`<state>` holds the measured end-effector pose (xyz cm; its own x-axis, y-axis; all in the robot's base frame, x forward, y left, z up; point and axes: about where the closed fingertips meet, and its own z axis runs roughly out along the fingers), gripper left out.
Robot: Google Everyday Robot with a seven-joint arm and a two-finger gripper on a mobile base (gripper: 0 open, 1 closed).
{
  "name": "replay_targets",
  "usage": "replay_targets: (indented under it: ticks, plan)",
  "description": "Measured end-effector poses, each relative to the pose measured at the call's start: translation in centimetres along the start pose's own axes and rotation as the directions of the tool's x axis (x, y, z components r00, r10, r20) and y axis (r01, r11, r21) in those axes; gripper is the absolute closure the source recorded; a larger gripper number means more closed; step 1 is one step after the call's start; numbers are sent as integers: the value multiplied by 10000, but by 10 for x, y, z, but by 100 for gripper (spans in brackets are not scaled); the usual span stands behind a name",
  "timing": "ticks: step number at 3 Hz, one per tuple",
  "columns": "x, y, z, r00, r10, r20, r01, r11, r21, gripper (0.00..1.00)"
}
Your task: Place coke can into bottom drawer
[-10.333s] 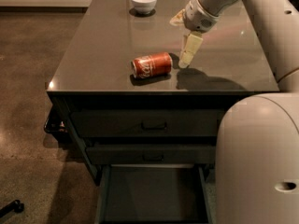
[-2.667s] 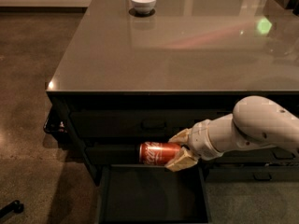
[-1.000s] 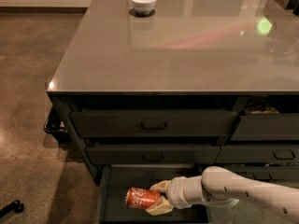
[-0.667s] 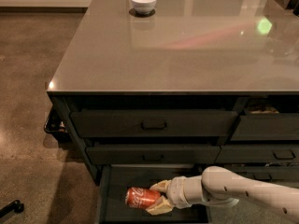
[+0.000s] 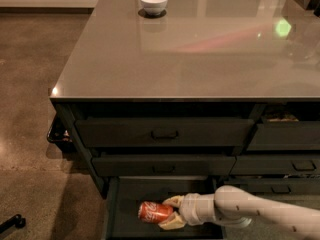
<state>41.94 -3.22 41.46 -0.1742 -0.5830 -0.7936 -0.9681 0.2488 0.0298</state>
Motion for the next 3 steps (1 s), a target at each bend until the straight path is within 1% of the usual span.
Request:
replay_targets:
  ticks: [1,2,3]
  plan:
    - [61,-31,44,9999,-86,-81,96,9909,1342,100]
    - [127,-47,103,9979,619,-183,-557,9686,2425,100]
    - [127,-47,103,9979,619,-183,-557,9685,2425,100]
